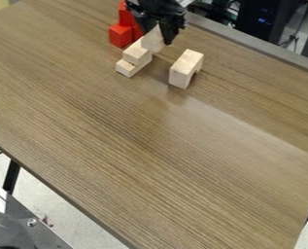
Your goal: Take the rectangular block on top of the other rectangular block
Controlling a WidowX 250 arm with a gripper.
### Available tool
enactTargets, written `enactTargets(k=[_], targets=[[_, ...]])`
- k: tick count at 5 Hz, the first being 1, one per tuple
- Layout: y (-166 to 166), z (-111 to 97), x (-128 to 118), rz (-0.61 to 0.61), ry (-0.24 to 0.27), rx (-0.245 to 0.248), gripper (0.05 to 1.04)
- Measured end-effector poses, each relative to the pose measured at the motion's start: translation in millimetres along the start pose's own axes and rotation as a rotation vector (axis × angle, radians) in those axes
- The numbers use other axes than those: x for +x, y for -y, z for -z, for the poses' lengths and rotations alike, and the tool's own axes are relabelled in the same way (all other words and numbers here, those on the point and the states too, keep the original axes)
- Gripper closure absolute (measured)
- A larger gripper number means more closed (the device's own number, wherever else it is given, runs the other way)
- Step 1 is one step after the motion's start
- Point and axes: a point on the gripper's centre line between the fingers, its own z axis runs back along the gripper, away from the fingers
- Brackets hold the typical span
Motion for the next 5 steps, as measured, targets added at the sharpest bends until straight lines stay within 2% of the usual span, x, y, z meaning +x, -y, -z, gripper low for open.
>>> enactTargets(k=[1,4,5], targets=[[-7,0,-1,0.033,0.002,0.011,0.535],[-26,20,1,0.011,-0.033,0.018,0.535],[-29,19,6,0.006,-0.022,0.026,0.535]])
